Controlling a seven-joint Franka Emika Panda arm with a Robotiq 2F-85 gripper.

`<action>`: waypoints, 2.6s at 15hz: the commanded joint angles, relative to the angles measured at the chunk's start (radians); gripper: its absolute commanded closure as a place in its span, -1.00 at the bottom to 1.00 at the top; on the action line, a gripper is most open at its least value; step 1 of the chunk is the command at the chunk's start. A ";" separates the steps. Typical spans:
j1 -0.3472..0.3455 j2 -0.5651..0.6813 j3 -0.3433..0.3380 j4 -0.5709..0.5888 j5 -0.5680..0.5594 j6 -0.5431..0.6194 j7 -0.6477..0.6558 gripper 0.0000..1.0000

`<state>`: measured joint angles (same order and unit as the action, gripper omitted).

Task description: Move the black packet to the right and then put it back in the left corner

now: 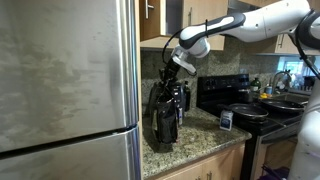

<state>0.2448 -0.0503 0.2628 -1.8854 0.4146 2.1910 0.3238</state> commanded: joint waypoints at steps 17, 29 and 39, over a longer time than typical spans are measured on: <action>0.040 0.317 0.004 0.201 -0.043 0.266 -0.128 0.99; -0.099 0.553 0.227 0.247 0.196 0.824 -0.689 0.99; -0.381 0.734 0.634 0.315 0.242 0.815 -1.103 0.99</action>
<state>-0.0726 0.6156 0.7978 -1.6190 0.6432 3.0160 -0.6697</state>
